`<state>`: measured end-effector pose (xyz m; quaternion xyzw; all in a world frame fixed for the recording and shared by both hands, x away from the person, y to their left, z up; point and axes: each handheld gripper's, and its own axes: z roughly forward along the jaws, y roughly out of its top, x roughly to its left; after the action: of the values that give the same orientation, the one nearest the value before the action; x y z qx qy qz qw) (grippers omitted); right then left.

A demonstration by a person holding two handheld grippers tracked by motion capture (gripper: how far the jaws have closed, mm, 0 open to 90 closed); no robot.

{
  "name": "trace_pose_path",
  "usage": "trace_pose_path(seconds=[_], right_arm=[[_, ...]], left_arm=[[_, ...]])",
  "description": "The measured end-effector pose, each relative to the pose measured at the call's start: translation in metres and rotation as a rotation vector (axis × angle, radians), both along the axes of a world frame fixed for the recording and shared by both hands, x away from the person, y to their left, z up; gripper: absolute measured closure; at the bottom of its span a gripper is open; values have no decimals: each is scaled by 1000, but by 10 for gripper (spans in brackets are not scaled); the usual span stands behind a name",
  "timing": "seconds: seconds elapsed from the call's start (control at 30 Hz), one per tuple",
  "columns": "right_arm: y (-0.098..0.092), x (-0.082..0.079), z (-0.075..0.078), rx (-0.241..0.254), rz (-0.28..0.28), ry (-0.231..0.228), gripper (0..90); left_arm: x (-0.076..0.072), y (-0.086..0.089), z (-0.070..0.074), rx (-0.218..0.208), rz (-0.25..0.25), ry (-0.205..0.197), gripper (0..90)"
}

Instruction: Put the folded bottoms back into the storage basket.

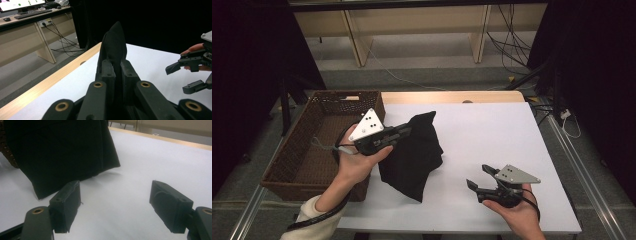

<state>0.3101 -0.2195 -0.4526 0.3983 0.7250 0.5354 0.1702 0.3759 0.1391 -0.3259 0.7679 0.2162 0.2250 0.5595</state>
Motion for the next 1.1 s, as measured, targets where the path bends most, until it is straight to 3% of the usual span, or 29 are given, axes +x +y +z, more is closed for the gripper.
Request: trace_pose_path(seconds=[1.1], right_arm=[[0,0,0,-4,-1,3,258]], left_arm=[[2,10,7,-14,25,-16,829]])
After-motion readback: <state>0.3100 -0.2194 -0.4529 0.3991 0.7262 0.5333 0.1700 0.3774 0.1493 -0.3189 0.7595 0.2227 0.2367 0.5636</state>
